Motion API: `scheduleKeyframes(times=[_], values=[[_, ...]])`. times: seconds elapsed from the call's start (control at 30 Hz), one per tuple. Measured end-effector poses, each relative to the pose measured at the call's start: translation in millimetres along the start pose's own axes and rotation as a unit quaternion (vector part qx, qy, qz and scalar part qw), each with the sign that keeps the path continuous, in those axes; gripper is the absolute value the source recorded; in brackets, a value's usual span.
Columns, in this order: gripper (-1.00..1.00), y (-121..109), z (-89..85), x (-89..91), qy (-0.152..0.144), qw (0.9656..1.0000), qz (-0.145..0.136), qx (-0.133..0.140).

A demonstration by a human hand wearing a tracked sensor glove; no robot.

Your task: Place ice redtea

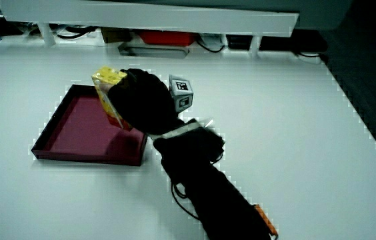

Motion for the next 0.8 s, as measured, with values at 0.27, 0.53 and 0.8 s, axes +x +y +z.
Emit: scheduleKeyframes(times=[0.27,0.53,0.8], values=[[0.00,4.3,-7.9,31.4,-0.004,0.9991,-0.030,-0.028],[0.00,4.1,-9.1,41.2,0.015,0.9985,-0.034,-0.040],[0.00,2.0,-7.4,44.2,0.032,0.9979,-0.034,-0.044]])
